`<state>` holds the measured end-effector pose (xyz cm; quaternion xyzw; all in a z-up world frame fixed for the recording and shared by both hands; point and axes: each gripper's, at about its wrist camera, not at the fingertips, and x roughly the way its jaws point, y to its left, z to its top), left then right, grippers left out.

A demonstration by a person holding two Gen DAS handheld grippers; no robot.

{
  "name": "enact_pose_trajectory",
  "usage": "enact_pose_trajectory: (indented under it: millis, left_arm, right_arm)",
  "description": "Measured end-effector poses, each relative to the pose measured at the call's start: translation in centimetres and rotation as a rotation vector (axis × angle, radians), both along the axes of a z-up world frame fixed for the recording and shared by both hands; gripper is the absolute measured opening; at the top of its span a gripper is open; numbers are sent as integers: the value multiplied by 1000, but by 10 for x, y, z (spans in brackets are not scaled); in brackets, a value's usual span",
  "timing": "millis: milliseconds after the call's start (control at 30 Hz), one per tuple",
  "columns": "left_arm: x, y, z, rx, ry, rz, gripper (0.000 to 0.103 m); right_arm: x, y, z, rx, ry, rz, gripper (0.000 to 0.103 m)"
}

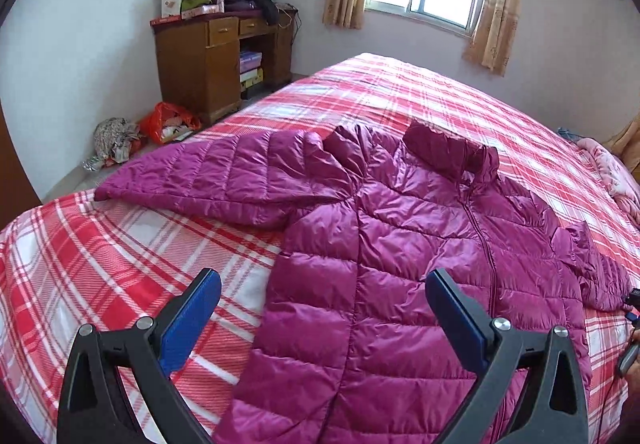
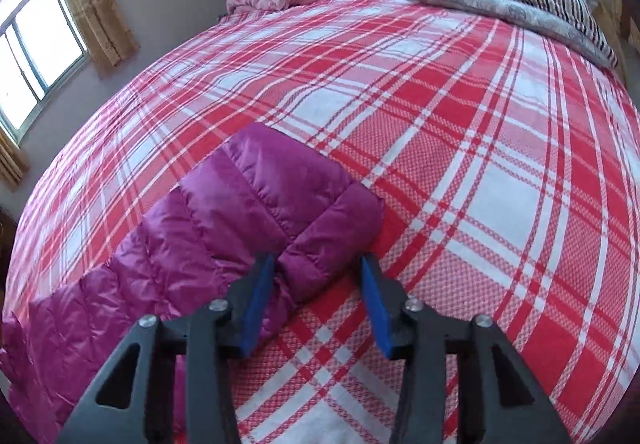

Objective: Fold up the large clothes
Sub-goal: 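Grasp the jacket sleeve cuff with the right gripper and lift it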

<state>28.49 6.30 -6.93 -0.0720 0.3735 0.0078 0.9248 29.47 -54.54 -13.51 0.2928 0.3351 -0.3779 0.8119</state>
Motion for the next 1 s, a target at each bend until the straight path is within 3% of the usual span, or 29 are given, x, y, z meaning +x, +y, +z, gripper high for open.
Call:
enact_pose_trajectory:
  millis: [33,67,100,167,267,367,500,667,833,1000]
  left_arm:
    - [1,-1,-3,-5,7,-5,102]
    - [1,-3,-5,-8,12,-10,102]
    - [1,-4,-7,-12,18,-18,102]
    - [0,-4,-8,-10,17,-24,102]
    - [-5,1,-6,0,6,-27,102]
    - [-10,15,-2,13,-10,-13,102]
    - [-19,44,2,37,-29,35,102]
    - [-29,85,2,41,-55,129,102]
    - [-33,114,-2,59,-97,186,102]
    - [-26,138,-13,103,-120,282,102]
  right_arm:
    - [-3,-2,1,6,-11,3,30]
    - [-7,-4,2,20,-29,11,15]
    - [-11,-6,4,30,-44,22,10]
    - [-14,-2,15,2,-44,51,8]
    - [-8,16,43,-124,-39,108,8]
    - [-10,46,83,-214,-95,183,7]
    - [-1,103,132,-295,-168,327,7]
    - [15,190,170,-356,-263,520,7]
    - [34,279,172,-376,-292,734,7]
    - [60,364,143,-379,-299,906,7]
